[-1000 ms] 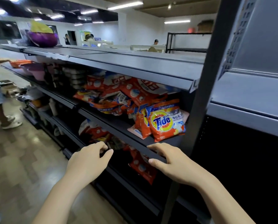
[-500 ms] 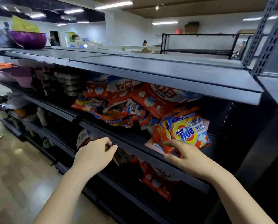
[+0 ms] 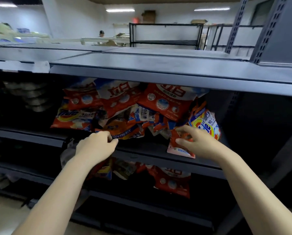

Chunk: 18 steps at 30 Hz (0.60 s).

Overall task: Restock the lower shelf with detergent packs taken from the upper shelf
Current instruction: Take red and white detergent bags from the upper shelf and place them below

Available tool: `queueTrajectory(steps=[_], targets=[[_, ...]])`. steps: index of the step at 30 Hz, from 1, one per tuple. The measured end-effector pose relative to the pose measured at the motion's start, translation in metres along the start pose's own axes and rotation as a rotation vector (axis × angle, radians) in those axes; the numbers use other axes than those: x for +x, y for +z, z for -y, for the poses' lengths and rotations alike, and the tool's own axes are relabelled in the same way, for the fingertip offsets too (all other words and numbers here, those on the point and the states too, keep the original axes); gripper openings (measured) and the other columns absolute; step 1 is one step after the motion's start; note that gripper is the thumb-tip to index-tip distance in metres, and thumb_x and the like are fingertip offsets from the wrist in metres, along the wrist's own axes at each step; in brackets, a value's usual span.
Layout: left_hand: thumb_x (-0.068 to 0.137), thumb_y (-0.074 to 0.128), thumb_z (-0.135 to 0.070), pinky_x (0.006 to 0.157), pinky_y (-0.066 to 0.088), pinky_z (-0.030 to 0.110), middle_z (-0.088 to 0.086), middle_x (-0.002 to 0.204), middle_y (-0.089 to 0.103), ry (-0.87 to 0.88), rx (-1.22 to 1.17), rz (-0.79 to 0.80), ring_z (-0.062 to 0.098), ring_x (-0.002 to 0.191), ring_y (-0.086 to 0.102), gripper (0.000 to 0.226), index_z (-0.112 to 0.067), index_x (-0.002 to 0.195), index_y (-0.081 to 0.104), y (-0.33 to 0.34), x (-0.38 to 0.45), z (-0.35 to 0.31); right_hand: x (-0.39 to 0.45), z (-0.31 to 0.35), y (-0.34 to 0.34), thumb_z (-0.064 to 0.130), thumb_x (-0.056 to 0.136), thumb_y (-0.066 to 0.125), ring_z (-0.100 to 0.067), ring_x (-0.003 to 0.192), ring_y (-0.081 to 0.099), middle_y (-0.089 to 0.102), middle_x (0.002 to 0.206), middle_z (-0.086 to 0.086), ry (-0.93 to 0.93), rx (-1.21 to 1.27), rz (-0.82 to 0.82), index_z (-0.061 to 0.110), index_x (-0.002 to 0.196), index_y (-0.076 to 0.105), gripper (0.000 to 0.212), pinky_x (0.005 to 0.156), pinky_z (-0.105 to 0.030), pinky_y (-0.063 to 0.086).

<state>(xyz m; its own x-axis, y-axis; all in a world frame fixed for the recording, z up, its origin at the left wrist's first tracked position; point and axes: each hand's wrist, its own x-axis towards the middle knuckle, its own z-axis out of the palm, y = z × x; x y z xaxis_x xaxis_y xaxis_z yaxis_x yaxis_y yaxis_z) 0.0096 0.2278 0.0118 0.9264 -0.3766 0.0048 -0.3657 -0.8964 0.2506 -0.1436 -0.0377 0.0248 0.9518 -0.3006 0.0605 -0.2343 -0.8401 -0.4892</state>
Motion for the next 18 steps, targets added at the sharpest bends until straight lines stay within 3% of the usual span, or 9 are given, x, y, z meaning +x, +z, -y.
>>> queueTrajectory(steps=[6, 9, 11, 13, 15, 18], targets=[[0.092, 0.042, -0.057, 0.068, 0.051, 0.03, -0.003, 0.094, 0.059, -0.029, -0.056, 0.04, 0.02, 0.083, 0.059, 0.04, -0.025, 0.112, 0.056, -0.003, 0.061, 0.019, 0.038, 0.003, -0.006, 0.039, 0.092, 0.055, -0.018, 0.118, 0.052, 0.057, 0.131, 0.002, 0.133, -0.01, -0.148, 0.025, 0.132, 0.053, 0.042, 0.087, -0.025, 0.039], [0.092, 0.045, -0.052, 0.078, 0.053, 0.034, 0.005, 0.111, 0.058, -0.094, -0.219, 0.059, 0.026, 0.09, 0.059, 0.052, -0.017, 0.13, 0.047, -0.005, 0.092, 0.025, 0.072, -0.007, -0.011, 0.041, 0.091, 0.057, -0.019, 0.118, 0.052, 0.056, 0.133, 0.002, 0.221, 0.027, -0.221, 0.027, 0.129, 0.055, 0.041, 0.089, -0.025, 0.039], [0.093, 0.047, -0.044, 0.075, 0.048, 0.032, 0.005, 0.104, 0.056, -0.112, -0.381, 0.071, 0.024, 0.084, 0.057, 0.053, -0.011, 0.134, 0.045, -0.006, 0.11, 0.027, 0.098, -0.014, -0.013, 0.039, 0.092, 0.056, -0.024, 0.118, 0.053, 0.055, 0.133, -0.002, 0.266, 0.084, -0.234, 0.025, 0.125, 0.058, 0.036, 0.097, -0.033, 0.044], [0.096, 0.047, -0.041, 0.086, 0.045, 0.033, 0.011, 0.126, 0.055, -0.077, -0.473, 0.063, 0.03, 0.105, 0.055, 0.057, -0.01, 0.144, 0.037, -0.005, 0.126, 0.027, 0.123, -0.02, -0.015, 0.039, 0.093, 0.054, -0.03, 0.116, 0.054, 0.058, 0.13, -0.01, 0.278, 0.059, -0.282, 0.018, 0.12, 0.06, 0.035, 0.099, -0.043, 0.045], [0.099, 0.044, -0.04, 0.104, 0.037, 0.035, 0.013, 0.149, 0.037, -0.039, -0.516, 0.067, 0.031, 0.129, 0.043, 0.06, -0.011, 0.149, 0.026, -0.006, 0.137, 0.023, 0.139, -0.025, -0.018, 0.044, 0.092, 0.053, -0.033, 0.111, 0.057, 0.061, 0.124, -0.014, 0.305, -0.012, -0.344, 0.014, 0.116, 0.062, 0.04, 0.094, -0.043, 0.048], [0.096, 0.047, -0.046, 0.11, 0.034, 0.043, 0.013, 0.152, 0.032, -0.051, -0.699, 0.084, 0.033, 0.133, 0.039, 0.069, -0.012, 0.151, 0.022, -0.005, 0.152, 0.018, 0.152, -0.034, -0.02, 0.06, 0.084, 0.058, -0.031, 0.11, 0.058, 0.061, 0.125, -0.013, 0.353, 0.07, -0.343, 0.012, 0.124, 0.058, 0.062, 0.093, -0.04, 0.05]])
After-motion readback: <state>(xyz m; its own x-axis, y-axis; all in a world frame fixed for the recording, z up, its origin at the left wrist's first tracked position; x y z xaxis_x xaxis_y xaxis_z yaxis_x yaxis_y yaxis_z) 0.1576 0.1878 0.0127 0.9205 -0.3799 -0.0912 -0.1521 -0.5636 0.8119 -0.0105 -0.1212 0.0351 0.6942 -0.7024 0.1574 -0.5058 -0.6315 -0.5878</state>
